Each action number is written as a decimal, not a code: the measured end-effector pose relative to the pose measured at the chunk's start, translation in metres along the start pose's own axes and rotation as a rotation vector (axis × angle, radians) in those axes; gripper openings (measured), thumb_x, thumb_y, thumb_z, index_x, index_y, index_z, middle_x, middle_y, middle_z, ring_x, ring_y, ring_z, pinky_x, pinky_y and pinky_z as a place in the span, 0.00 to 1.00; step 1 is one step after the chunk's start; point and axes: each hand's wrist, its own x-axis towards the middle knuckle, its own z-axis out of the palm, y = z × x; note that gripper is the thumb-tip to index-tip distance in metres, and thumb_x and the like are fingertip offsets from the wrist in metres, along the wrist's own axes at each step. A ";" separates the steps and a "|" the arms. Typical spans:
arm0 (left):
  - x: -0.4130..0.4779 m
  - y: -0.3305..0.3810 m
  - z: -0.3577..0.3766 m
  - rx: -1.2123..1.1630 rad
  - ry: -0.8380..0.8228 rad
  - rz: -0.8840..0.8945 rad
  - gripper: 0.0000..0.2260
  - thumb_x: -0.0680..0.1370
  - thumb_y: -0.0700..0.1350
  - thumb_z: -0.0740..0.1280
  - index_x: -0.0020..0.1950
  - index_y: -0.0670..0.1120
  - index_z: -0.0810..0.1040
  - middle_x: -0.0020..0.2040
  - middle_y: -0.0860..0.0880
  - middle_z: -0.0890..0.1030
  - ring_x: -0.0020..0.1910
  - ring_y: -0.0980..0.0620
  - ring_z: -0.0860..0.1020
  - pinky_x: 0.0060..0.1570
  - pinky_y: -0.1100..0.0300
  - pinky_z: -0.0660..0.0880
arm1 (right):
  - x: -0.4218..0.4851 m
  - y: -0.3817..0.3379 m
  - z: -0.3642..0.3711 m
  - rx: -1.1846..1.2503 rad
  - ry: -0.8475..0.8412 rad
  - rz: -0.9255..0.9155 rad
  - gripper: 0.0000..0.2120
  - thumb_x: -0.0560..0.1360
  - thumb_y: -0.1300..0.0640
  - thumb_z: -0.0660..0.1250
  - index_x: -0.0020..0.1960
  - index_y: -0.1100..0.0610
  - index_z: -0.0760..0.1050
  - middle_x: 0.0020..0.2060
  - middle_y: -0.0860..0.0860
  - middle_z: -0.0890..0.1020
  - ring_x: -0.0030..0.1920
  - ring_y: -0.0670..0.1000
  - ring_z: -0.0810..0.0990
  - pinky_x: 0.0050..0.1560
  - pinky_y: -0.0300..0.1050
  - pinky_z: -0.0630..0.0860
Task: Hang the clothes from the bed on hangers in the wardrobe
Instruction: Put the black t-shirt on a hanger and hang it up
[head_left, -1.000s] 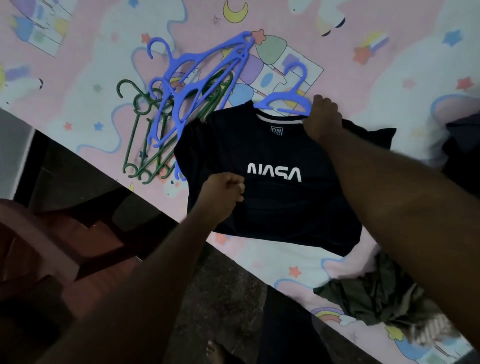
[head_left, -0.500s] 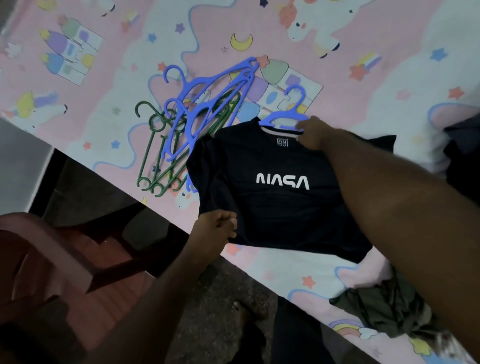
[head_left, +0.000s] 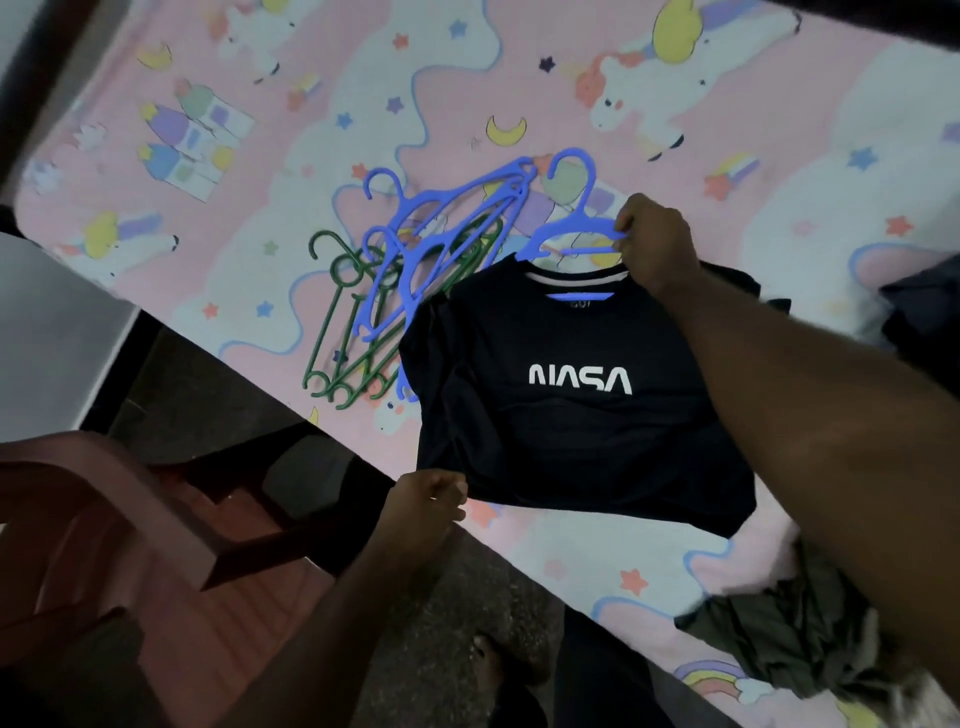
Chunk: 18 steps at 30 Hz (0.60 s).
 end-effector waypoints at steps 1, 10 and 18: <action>-0.001 0.004 -0.004 0.021 -0.001 0.021 0.06 0.81 0.43 0.64 0.50 0.45 0.80 0.47 0.47 0.82 0.40 0.55 0.81 0.42 0.59 0.76 | -0.003 -0.009 -0.008 0.002 -0.013 -0.019 0.11 0.73 0.67 0.66 0.55 0.59 0.73 0.47 0.60 0.81 0.48 0.61 0.78 0.43 0.46 0.69; -0.042 0.033 -0.046 0.219 0.064 0.303 0.06 0.80 0.42 0.64 0.47 0.45 0.80 0.41 0.46 0.83 0.42 0.48 0.81 0.46 0.55 0.75 | -0.083 -0.092 -0.074 -0.136 -0.129 -0.122 0.07 0.76 0.63 0.65 0.52 0.65 0.76 0.52 0.62 0.77 0.51 0.62 0.76 0.45 0.46 0.67; -0.102 0.077 -0.135 0.483 0.354 0.750 0.19 0.77 0.41 0.67 0.67 0.39 0.74 0.64 0.37 0.75 0.66 0.38 0.71 0.62 0.52 0.67 | -0.217 -0.192 -0.165 -0.160 0.007 -0.194 0.02 0.79 0.62 0.61 0.49 0.57 0.72 0.43 0.55 0.79 0.43 0.58 0.76 0.41 0.49 0.70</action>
